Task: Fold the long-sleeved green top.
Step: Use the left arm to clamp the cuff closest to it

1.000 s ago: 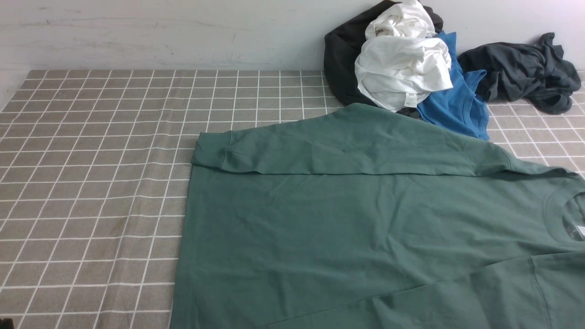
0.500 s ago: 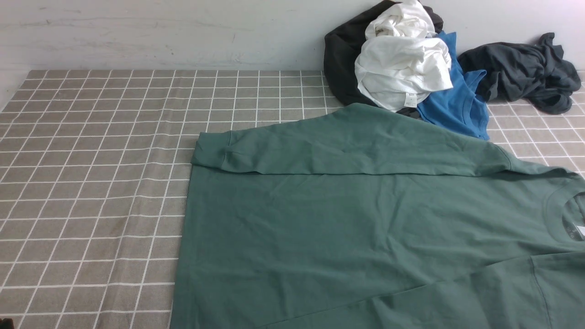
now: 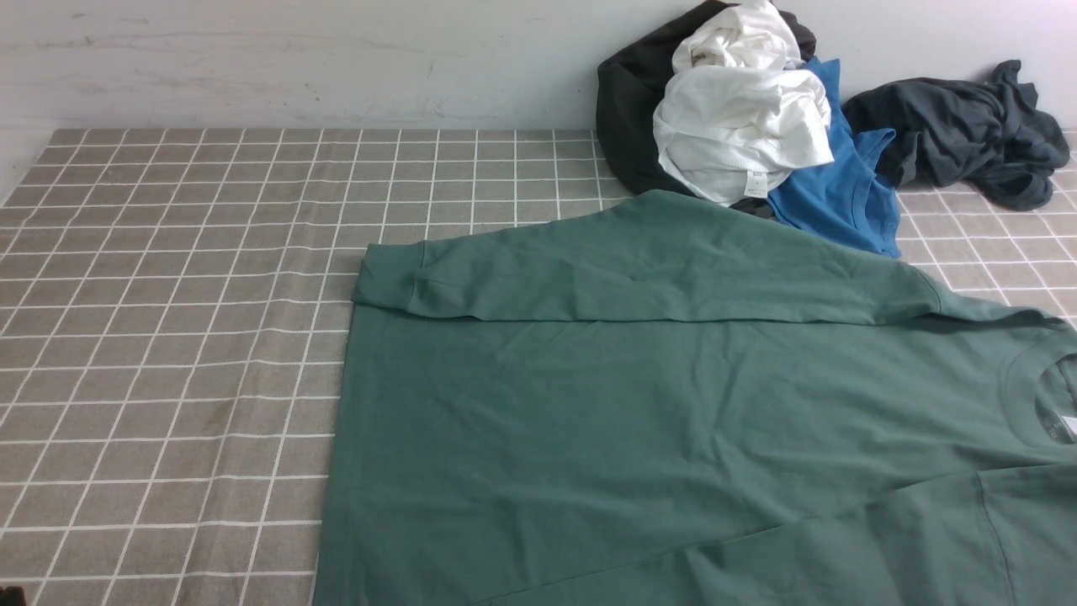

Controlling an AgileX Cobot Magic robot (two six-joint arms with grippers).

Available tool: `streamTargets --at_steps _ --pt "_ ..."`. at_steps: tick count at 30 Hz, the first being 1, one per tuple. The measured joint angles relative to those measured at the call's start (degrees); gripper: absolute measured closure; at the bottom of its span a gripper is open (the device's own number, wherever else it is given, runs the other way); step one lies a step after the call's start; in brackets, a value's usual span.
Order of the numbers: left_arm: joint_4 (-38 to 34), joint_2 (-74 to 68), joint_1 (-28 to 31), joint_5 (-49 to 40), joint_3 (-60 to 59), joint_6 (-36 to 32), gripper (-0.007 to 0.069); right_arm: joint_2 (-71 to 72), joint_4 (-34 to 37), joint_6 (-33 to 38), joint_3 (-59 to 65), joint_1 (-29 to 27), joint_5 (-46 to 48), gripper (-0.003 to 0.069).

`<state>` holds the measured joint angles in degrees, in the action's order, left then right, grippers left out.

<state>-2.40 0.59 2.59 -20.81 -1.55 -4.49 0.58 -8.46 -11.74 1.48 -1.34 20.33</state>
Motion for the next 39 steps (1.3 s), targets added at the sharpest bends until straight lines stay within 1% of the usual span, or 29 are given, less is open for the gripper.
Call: streamTargets --at_steps 5,8,10,11,12,13,14,16,17,18,21,22,24,27,30,31,32,33,34,35,36,37,38,39 --pt "0.12 0.0 0.0 0.0 0.0 0.0 0.0631 0.0 0.15 -1.54 0.0 0.0 0.0 0.0673" --pt "-1.51 0.0 0.0 0.09 0.0 1.01 0.0631 0.0 0.61 -2.04 0.0 0.0 0.0 0.0673" --pt "-5.18 0.0 0.0 0.57 -0.02 2.97 0.0631 0.0 1.58 -3.04 -0.04 0.0 0.0 0.0673" --pt "-9.33 0.0 0.0 1.47 -0.07 6.08 0.0631 0.0 3.15 -4.23 -0.04 0.0 0.0 0.0673" --pt "-11.02 0.0 0.0 1.72 -0.07 6.63 0.0631 0.0 3.92 -4.72 -0.04 0.0 0.0 0.0673" --pt "-16.94 0.0 0.0 2.47 -0.07 10.2 0.0631 0.0 6.75 -6.44 -0.04 0.0 -0.11 0.0673" --pt "-24.32 0.0 0.0 3.0 -0.07 14.37 0.0631 0.0 10.95 -9.01 -0.04 0.0 -0.4 0.0673" --pt "-33.02 0.0 0.0 3.21 -0.07 18.36 0.0631 0.0 17.24 -12.49 0.02 0.0 -0.89 0.0673" --pt "-36.1 0.0 0.0 3.21 -0.07 19.27 0.0631 0.0 20.74 -14.42 0.08 0.0 -1.18 0.0673" --pt "-39.52 0.0 0.0 3.21 -0.07 19.48 0.0631 0.0 27.0 -17.62 0.07 0.0 -1.71 0.0673" --pt "-42.98 0.0 0.0 3.26 -0.07 18.08 0.0631 0.0 36.66 -21.09 0.07 0.0 -2.68 0.0673" --pt "-43.43 0.0 0.0 3.28 -0.07 17.41 0.0631 0.0 38.54 -21.2 0.07 0.0 -2.79 0.0673" --pt "-43.76 0.0 0.0 3.44 -0.07 16.46 0.0631 0.0 39.88 -21.14 0.07 0.0 -2.86 0.0673" --pt "-43.91 0.0 0.0 3.65 -0.07 14.64 0.0631 0.0 40.04 -21.09 0.07 0.0 -3.75 0.0673" --pt "-43.58 0.0 0.0 1.44 1.35 9.16 0.0631 0.0 39.67 -19.84 0.07 0.0 -4.28 0.0673" --pt "-43.02 0.0 0.0 -0.44 3.54 4.48 0.0631 0.0 39.17 -18.03 0.07 0.0 -4.28 0.0673" --pt "-42.91 0.0 0.0 -1.06 3.99 3.68 0.0631 0.0 39.08 -17.19 0.07 0.0 -4.28 0.0673" --pt "-42.24 0.0 0.0 -2.37 6.5 0.72 0.0631 0.0 38.67 -15.25 -0.17 0.0 -4.01 0.0673" --pt "-40.2 -1.23 0.0 -5.49 11.09 -4.49 0.0631 0.0 37.22 -10.54 -1.63 0.0 -2.6 0.0673" --pt "-37.8 -3.82 0.0 -8.66 14.09 -7.13 0.0631 -0.43 36.01 -6.72 -3.62 0.0 -1.45 0.0673" --pt "-35.81 -6.33 -0.02 -11.19 17.08 -8.22 0.0631 -1.57 35.21 -4.24 -5.27 0.0 -0.72 0.0673" --pt "-34.72 -7.75 -0.02 -11.89 17.67 -8.64 0.0631 -1.57 34.96 -3.64 -5.71 0.0 -0.53 0.0673" --pt "-30.01 -14.35 -0.02 -17.61 22.54 -9.68 0.0631 -5.95 33.0 1.54 -10.02 0.0 1.41 0.0673" --pt "-27.54 -17.96 -0.02 -20.45 25.05 -9.99 0.0631 -7.7 32.18 3.81 -12.14 0.0 2.51 0.0673"
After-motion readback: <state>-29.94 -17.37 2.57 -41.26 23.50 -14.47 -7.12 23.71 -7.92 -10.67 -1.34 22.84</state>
